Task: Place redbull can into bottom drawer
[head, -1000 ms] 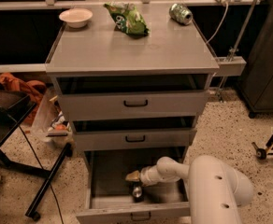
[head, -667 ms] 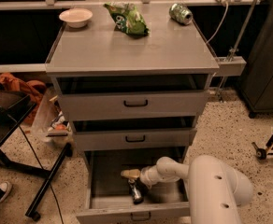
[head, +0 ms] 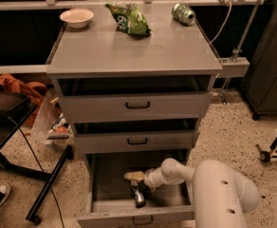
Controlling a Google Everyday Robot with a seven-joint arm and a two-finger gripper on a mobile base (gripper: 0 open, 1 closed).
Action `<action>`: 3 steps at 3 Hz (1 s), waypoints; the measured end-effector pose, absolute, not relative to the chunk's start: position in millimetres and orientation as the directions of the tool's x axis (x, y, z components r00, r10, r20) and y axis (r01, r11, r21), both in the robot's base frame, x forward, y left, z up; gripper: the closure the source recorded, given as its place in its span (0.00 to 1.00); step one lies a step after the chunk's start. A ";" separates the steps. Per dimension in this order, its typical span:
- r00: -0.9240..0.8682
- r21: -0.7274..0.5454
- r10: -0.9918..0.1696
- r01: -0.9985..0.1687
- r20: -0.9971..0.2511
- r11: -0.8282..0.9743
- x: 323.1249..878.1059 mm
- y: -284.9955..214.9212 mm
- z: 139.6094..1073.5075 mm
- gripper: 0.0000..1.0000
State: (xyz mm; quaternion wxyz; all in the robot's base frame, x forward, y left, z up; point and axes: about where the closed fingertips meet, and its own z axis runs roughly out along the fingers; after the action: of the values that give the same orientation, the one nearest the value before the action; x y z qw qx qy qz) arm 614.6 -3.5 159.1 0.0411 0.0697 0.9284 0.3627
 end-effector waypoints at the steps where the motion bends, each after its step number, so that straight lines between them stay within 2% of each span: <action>1: -0.977 0.669 0.204 0.108 -0.066 0.735 621.7 -39.3 191.8 0.00; 3: -0.958 0.617 0.241 0.099 -0.153 0.781 586.3 -92.9 289.6 0.00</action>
Offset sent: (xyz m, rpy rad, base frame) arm -0.0463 -0.0944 0.1417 -0.0858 -0.0977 -0.0690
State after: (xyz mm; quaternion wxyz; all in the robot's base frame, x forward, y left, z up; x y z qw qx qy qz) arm 586.3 -92.9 289.6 0.1122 0.0907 0.9370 0.3182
